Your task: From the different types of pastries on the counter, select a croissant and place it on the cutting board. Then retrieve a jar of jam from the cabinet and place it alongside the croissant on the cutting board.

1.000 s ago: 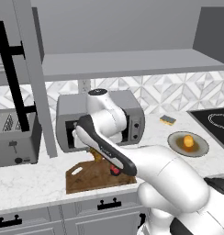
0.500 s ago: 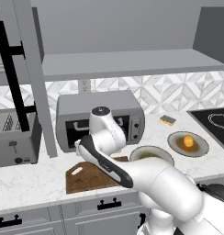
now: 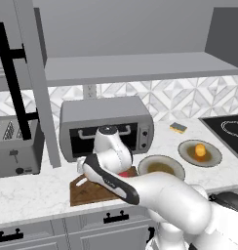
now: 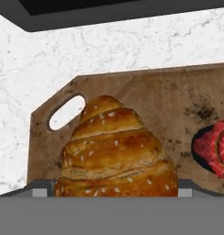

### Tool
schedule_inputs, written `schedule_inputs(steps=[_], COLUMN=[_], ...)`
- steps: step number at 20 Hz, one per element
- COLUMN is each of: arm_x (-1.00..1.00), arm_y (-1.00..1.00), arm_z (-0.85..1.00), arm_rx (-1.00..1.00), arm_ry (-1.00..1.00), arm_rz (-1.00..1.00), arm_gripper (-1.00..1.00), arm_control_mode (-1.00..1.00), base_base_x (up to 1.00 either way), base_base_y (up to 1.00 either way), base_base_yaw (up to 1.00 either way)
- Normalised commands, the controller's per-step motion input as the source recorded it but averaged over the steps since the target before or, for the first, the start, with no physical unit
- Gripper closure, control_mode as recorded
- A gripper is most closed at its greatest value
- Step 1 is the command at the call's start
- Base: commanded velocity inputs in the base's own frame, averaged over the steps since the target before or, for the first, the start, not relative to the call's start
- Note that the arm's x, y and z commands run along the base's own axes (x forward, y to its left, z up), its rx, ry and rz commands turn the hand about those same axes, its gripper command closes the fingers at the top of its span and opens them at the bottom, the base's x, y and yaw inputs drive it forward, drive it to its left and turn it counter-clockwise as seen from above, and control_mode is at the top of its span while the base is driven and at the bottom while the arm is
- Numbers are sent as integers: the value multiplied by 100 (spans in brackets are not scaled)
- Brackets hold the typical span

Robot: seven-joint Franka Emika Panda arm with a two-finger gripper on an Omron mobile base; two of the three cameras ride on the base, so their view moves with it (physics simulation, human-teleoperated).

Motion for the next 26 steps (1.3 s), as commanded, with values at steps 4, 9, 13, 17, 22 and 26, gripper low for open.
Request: schedule_inputs(steps=[4,9,13,17,22,26], arm_x=[0,3,12,17,22,15], arm_y=[0,0,6,12,5,0], arm_z=[-44,-25,0,0,0,0], arm_rx=[-9,-5,0,0,0,0], arm_ry=[0,0,0,0,0,0], arm_rz=[0,0,0,0,0,0], arm_gripper=[100,100,100,-100,-100,-100], arm_control_mode=[-100,-100,-100,-100,-100,-100], base_base_x=[0,0,0,0,0,0], base_base_y=[0,0,0,0,0,0], base_base_yaw=[0,0,0,0,0,0])
